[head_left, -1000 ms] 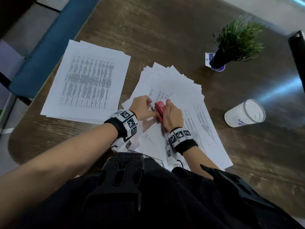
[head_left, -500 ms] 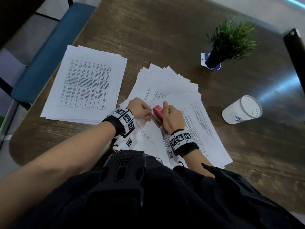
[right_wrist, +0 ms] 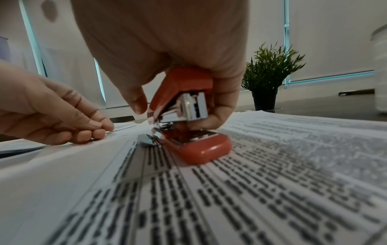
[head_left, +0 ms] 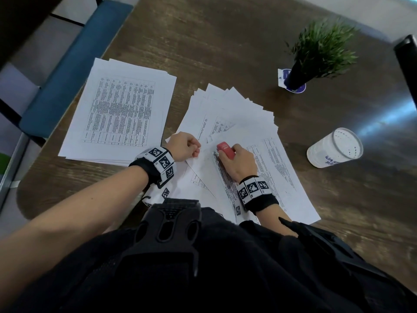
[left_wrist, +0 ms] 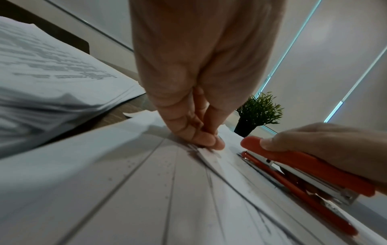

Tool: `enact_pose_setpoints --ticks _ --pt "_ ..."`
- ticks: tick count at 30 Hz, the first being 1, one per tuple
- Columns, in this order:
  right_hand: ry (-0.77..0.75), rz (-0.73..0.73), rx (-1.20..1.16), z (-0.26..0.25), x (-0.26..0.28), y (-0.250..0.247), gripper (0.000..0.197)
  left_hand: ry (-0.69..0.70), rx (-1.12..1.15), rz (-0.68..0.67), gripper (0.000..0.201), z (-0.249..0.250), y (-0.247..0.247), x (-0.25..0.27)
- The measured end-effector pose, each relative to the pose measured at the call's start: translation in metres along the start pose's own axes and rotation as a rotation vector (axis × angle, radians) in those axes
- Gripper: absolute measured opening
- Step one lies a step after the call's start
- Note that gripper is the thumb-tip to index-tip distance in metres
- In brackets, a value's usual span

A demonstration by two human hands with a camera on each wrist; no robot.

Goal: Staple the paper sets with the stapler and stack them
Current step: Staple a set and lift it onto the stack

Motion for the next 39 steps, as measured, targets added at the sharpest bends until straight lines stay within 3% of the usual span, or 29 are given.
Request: enact_pose_setpoints --ticks 4,10,15,17,20,24,30,39 --pt "-0.036 0.043 -0.015 0.003 0.000 -0.002 0.038 0.009 -0.032 0.016 0.016 0.004 -0.001 -0.002" --pt "0.054 0.105 0.049 0.024 0.009 -0.021 0.040 0.046 -0.063 -0.058 0.012 0.020 0.012 -0.003" --pt "0.070 -0.029 -0.042 0.067 0.016 -0.031 0.055 0.113 -0.083 -0.108 0.013 0.044 0.039 -0.001" --pt "0.038 -0.092 0.043 0.085 0.023 -0.031 0.058 0.147 -0.128 -0.141 0.014 0.060 0.053 0.000" --pt "0.015 -0.191 0.238 0.108 0.032 -0.034 0.080 0.191 -0.207 -0.168 0.015 0.090 0.078 -0.004" --pt "0.139 -0.276 0.284 0.141 0.033 -0.046 0.102 0.283 -0.330 -0.191 0.013 0.140 0.113 -0.009" --pt "0.036 -0.235 0.308 0.168 0.041 -0.060 0.088 0.364 -0.491 -0.374 0.023 0.221 0.183 -0.026" --pt "-0.066 -0.341 0.452 0.197 0.035 -0.069 0.059 0.305 -0.387 -0.361 0.024 0.284 0.269 -0.060"
Point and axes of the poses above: each hand's wrist, its own x-axis away from the middle knuckle, its own y-axis out of the palm, z = x × y, the point moved 2 cm from there along -x, towards the middle knuckle, and after that the axes turned 8 degrees about -z, right-handed, at the moved point
